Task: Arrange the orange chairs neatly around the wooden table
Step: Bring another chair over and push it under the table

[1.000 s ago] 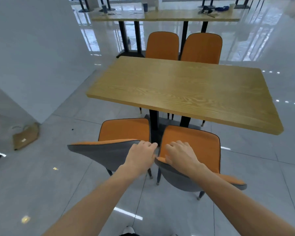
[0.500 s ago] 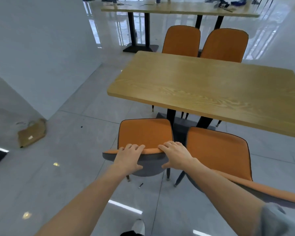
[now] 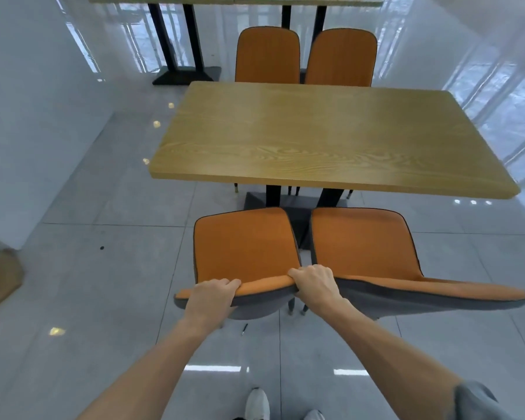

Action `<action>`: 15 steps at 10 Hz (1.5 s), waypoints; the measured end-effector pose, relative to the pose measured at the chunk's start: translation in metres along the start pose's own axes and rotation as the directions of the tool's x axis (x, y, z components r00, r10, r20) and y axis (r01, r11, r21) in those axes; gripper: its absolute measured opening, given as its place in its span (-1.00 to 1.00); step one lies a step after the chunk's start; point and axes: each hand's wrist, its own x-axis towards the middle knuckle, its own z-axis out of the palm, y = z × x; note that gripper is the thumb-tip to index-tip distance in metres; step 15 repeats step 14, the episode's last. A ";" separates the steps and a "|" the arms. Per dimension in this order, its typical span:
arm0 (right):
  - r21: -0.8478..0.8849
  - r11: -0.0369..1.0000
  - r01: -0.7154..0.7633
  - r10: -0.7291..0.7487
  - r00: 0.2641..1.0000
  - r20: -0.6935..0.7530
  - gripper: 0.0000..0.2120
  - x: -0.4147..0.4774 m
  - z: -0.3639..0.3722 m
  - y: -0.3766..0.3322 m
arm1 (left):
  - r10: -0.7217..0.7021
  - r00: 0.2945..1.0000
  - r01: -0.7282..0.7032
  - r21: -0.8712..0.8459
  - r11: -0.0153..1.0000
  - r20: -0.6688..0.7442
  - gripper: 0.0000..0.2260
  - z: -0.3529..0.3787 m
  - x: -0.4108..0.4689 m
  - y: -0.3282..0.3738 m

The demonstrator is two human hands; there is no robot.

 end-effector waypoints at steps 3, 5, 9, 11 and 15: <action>0.005 0.995 -0.103 0.103 0.995 -0.020 -0.83 -0.010 0.008 -0.004 | 0.069 0.997 -0.069 -0.006 0.998 -0.024 -0.62 0.002 0.010 -0.007; 0.071 0.989 -0.133 0.138 0.987 -0.078 -0.84 0.001 0.005 0.013 | 0.133 0.989 -0.134 -0.021 0.991 -0.068 -0.62 -0.002 0.039 -0.007; 0.084 0.989 -0.119 0.131 0.977 -0.169 -0.68 0.039 0.007 0.025 | 0.137 0.979 -0.141 -0.023 0.990 -0.149 -0.66 -0.009 0.074 -0.027; 0.092 0.985 -0.146 0.154 0.984 -0.090 -0.70 0.021 0.029 0.021 | 0.138 0.986 -0.137 0.011 0.990 -0.095 -0.68 0.004 0.055 -0.018; 0.178 0.983 -0.032 -0.006 0.978 0.208 -0.69 -0.004 -0.054 0.034 | 0.169 0.940 -0.098 -0.240 0.966 0.297 -0.58 -0.051 0.059 -0.008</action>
